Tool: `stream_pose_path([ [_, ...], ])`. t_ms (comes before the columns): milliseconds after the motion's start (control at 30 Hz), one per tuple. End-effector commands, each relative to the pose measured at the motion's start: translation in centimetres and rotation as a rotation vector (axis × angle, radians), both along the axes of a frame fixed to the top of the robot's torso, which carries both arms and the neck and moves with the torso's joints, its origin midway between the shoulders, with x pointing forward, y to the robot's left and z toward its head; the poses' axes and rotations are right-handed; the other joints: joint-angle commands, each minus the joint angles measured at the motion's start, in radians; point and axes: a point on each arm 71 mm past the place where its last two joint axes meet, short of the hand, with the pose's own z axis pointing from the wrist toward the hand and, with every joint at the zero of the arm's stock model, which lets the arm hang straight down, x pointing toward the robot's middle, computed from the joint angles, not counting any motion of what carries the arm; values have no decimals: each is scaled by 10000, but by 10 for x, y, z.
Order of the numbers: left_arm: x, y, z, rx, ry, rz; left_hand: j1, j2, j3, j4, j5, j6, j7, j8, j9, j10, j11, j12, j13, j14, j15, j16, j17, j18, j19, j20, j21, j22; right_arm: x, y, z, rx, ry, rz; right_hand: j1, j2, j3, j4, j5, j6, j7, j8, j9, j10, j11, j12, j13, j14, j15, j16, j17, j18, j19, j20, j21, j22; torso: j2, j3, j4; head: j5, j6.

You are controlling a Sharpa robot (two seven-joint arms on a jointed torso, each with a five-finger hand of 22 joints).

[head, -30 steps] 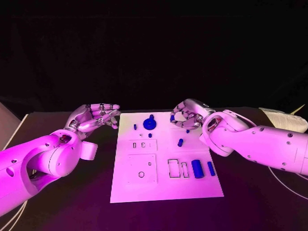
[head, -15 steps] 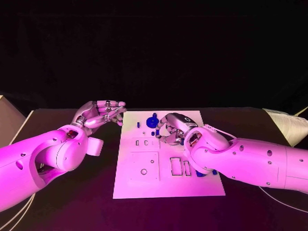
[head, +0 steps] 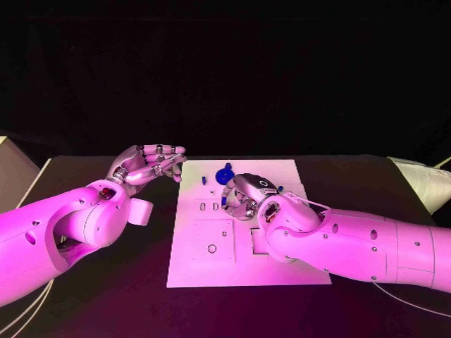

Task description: Assemble the parts on the task board

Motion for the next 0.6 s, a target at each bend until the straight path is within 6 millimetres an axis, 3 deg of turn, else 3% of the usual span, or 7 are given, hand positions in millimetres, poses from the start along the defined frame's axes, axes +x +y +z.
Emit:
stream_pose_path([
  [33,-1,-3,1,-55,-30,-195,22,-99,41,8,-7,-30,-31,37,11,-69,-14,49,2,-28,-6,66,-12,61,-48,4,45,9,-1,3,-1,-288,-373,-41,-106,-32,-5,-38,0,28,-6,47,13,1060,-43,22,2631,1060,14,65,2632,-167,947,-24,-59,2441,1,3,-14,29,-23],
  [167,-1,-3,1,-54,-21,-210,23,-101,55,5,-8,-25,-32,44,15,-66,-15,62,5,-30,-7,72,-14,62,-52,4,58,15,-2,7,-4,-358,-384,42,-108,-33,-4,-38,3,30,-7,49,14,1060,-44,22,2631,1060,14,65,2632,-167,947,-24,-58,2441,-2,1,6,35,-49],
  [600,-2,-2,1,-43,-9,-222,23,-101,55,5,-8,-25,-32,44,15,-66,-15,62,5,-30,-7,72,-14,62,-52,4,58,15,-3,12,-8,-497,-424,192,-118,-47,0,-44,22,32,-11,59,17,1060,-48,22,2631,1060,15,65,2632,-169,949,-21,-53,2447,9,8,-16,83,-96],
])
